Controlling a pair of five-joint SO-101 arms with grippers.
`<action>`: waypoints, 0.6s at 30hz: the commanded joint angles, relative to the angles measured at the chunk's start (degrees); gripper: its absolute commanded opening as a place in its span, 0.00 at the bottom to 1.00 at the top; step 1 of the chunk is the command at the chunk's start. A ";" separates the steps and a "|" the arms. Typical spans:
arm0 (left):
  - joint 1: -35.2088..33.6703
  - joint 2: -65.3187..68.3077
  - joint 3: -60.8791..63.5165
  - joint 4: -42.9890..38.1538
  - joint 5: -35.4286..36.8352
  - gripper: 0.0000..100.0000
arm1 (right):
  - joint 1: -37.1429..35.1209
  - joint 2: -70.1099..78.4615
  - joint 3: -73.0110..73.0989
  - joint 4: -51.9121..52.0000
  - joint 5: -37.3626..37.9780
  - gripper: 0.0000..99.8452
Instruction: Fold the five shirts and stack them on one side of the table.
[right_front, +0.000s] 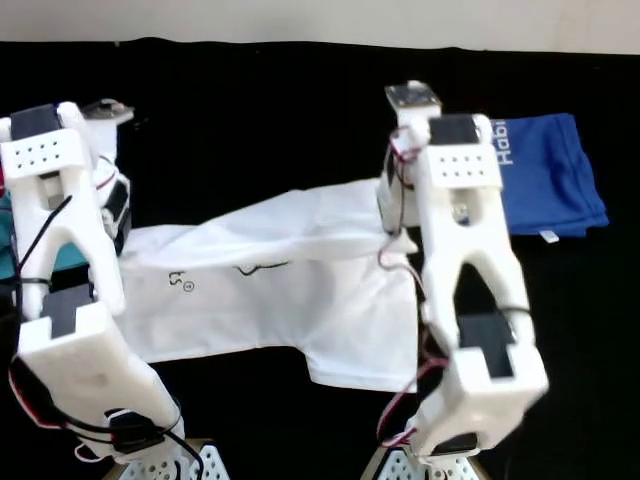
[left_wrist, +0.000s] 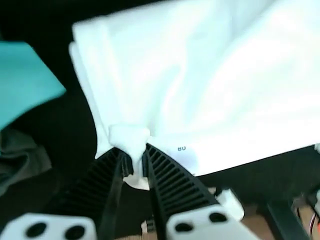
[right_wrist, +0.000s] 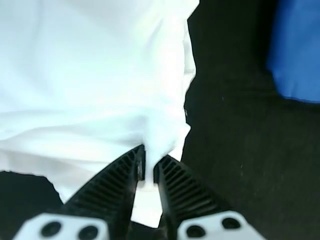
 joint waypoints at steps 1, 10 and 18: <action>-1.71 -7.25 7.16 -0.88 -1.85 0.01 | 2.86 -11.91 14.29 -4.88 4.04 0.01; -1.63 -15.78 32.04 -15.74 -4.22 0.01 | 2.95 -23.34 41.63 -17.36 7.47 0.01; -1.54 -20.44 40.92 -21.10 -4.57 0.01 | 2.95 -26.15 44.53 -17.45 7.65 0.01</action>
